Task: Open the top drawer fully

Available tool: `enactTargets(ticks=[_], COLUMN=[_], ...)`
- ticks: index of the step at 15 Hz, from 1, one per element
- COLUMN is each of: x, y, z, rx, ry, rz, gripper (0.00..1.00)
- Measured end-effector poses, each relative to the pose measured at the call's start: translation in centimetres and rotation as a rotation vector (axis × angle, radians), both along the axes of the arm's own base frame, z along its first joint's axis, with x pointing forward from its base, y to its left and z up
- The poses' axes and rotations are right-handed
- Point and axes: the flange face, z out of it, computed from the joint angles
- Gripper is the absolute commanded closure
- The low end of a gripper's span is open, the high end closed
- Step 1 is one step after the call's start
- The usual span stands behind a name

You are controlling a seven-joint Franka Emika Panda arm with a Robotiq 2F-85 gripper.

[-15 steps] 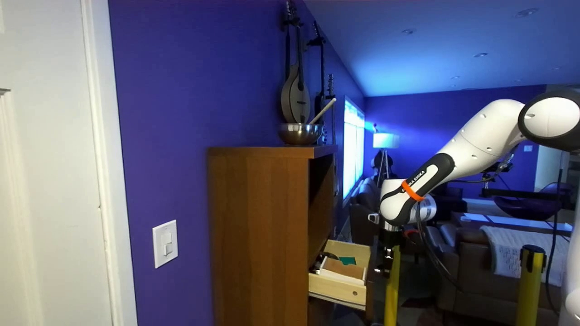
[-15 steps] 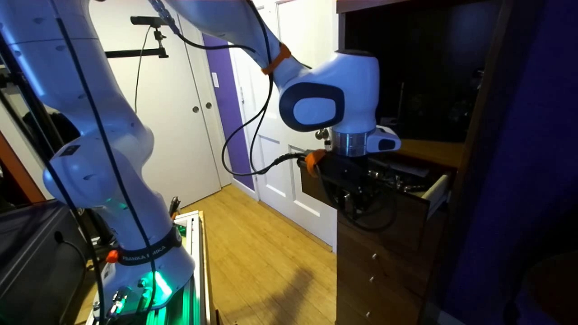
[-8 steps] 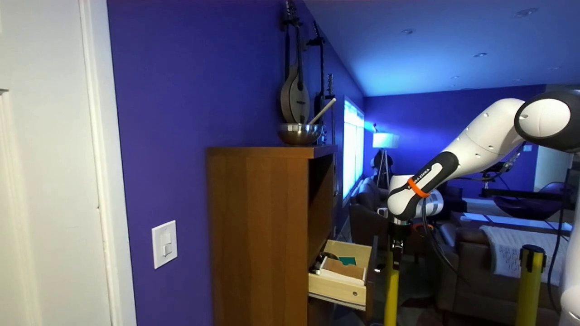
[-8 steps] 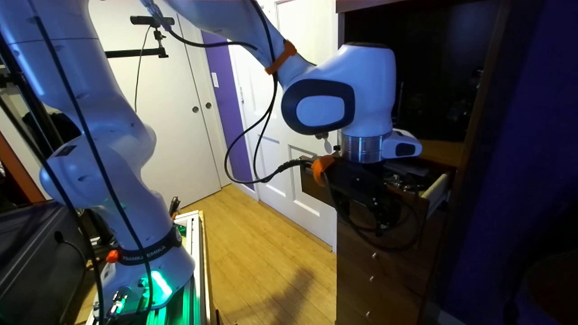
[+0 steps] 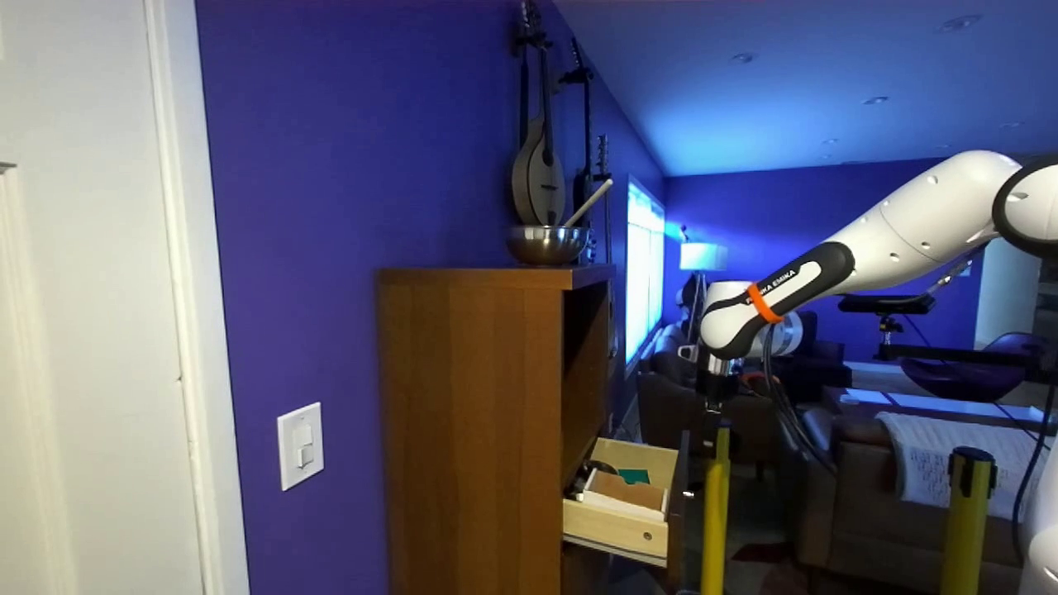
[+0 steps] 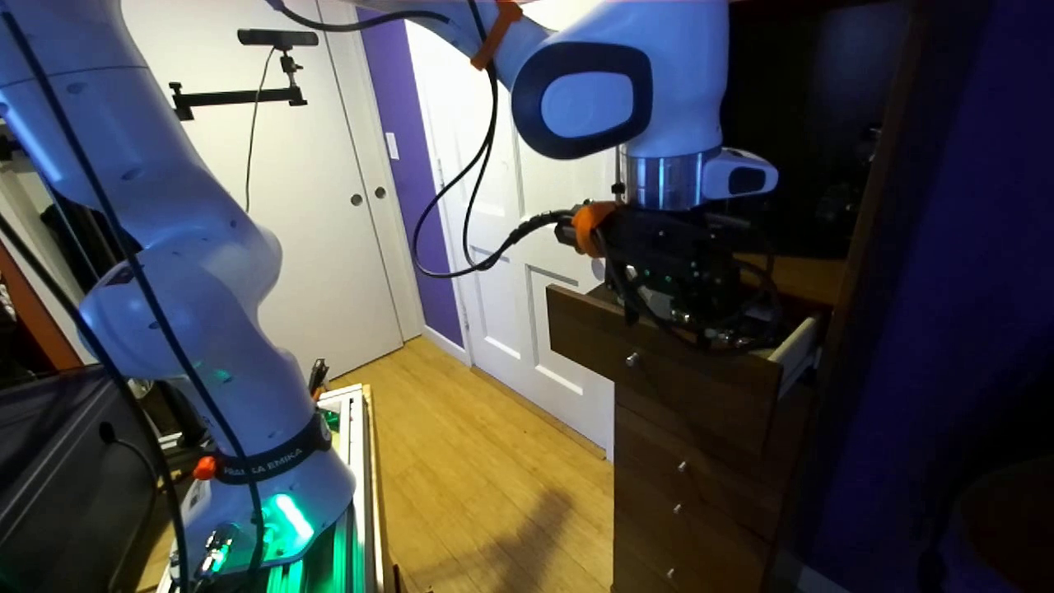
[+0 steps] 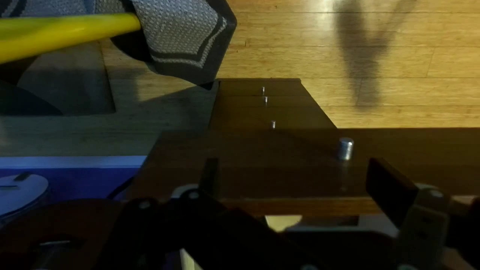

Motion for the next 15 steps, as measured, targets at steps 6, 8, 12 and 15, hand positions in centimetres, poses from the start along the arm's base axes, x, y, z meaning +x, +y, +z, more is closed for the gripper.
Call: enactTargets(ticks=[6,8,12,15], x=[2.0,2.9,4.7,5.5], y=[6.0,7.8,9.8,10.2], z=[1.4,1.4,1.0,-0.5], rx=[0.102,0.11,0.07,0.049], ry=[-0.076,-0.124,-0.233,-0.252], rz=[0.028,0.038,0.058,0.063], gripper=[0.0,0.0,0.0,0.0])
